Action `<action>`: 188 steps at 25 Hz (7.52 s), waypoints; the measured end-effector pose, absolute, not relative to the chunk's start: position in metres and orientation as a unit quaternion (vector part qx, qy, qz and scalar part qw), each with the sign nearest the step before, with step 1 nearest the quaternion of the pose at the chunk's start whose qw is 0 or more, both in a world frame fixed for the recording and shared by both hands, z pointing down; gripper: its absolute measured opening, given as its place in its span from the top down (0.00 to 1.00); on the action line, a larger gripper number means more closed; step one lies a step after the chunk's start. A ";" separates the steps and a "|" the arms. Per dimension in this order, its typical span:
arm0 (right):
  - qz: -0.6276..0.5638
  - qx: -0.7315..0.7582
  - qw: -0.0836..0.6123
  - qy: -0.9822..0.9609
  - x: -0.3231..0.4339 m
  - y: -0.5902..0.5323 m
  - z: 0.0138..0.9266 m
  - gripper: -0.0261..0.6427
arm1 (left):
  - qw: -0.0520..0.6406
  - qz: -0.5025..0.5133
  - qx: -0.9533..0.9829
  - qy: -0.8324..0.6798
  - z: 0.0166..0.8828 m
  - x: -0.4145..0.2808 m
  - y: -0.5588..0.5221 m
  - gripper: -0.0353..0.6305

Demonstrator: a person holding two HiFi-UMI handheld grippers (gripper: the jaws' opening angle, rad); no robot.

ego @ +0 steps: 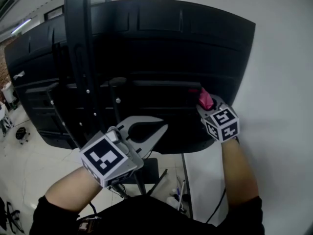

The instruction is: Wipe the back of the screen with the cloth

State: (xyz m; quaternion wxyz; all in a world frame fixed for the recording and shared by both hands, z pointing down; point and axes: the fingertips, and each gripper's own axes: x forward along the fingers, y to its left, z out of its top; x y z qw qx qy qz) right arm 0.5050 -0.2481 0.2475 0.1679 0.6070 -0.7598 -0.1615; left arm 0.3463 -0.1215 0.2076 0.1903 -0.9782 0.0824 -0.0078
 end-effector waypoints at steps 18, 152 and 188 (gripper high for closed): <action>-0.134 0.608 0.139 -0.770 0.458 -0.230 0.335 0.79 | 0.046 -0.032 -0.983 0.175 0.324 0.317 -0.151 0.95; -0.530 0.380 0.508 -0.563 -0.299 -0.430 0.195 0.79 | 0.102 0.069 -0.893 0.433 0.205 -0.371 -0.342 0.95; -0.443 0.525 0.515 -0.512 -0.034 -0.382 0.328 0.79 | 0.010 0.064 -0.920 0.386 0.298 -0.339 -0.371 0.95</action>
